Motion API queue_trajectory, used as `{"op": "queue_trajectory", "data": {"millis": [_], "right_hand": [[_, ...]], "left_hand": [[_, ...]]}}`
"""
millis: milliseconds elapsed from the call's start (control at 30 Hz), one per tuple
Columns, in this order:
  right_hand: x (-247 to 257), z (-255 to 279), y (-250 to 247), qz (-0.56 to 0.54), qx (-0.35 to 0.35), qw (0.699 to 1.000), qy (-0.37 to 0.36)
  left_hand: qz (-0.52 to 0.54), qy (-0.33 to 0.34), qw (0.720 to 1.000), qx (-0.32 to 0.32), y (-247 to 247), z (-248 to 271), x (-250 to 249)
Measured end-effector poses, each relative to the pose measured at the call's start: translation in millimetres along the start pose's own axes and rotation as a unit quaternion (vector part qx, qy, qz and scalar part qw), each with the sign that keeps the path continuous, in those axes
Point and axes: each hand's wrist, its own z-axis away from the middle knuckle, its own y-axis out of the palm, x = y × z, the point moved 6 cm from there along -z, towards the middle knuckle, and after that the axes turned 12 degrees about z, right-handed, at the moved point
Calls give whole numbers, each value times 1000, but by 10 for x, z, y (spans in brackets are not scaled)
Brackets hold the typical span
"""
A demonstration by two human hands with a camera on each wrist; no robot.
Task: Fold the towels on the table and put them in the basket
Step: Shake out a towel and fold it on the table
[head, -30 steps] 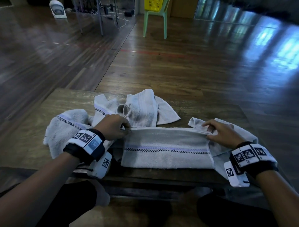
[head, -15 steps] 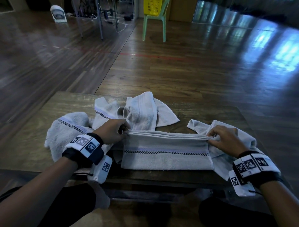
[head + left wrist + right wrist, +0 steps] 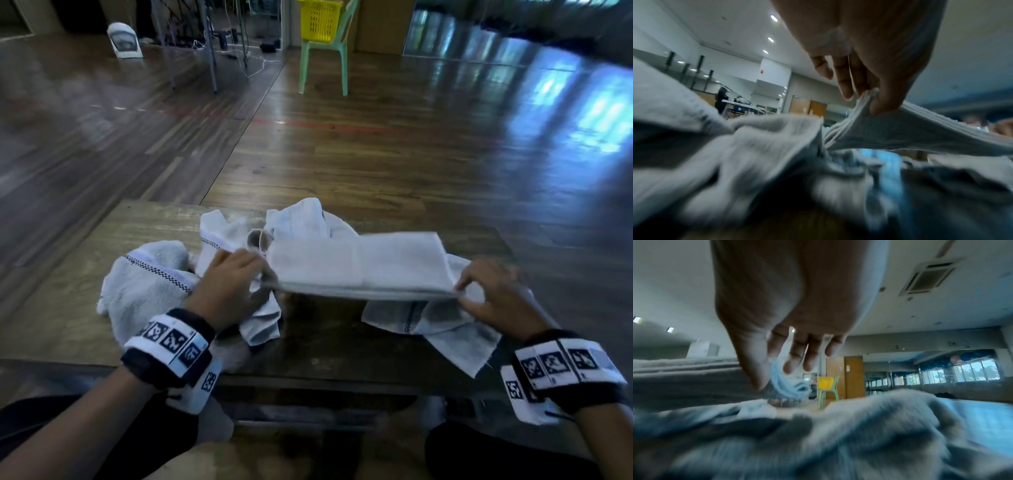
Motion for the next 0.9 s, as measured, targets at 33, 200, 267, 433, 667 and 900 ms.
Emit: {"op": "queue_trajectory", "data": {"millis": [33,200,267,433,667,900], "right_hand": [[30,105,158,3,76,997,-3],[72,570,697,39,296,955,2],[33,612,635,9,218,976,-7],[152,518,461,25,149,988,-28],[648,341,547,21,212,971,-107],[684,349,604,36,275,956,-92]], "left_hand": [[-15,3,998,60,183,138,19],[-35,-5,981,189,688,676,89],[-24,-20,985,170,651,694,68],[-12,1,990,142,703,630,-136],[-13,6,987,159,936,432,-347],[-29,21,986,163,933,314,-314]]}}
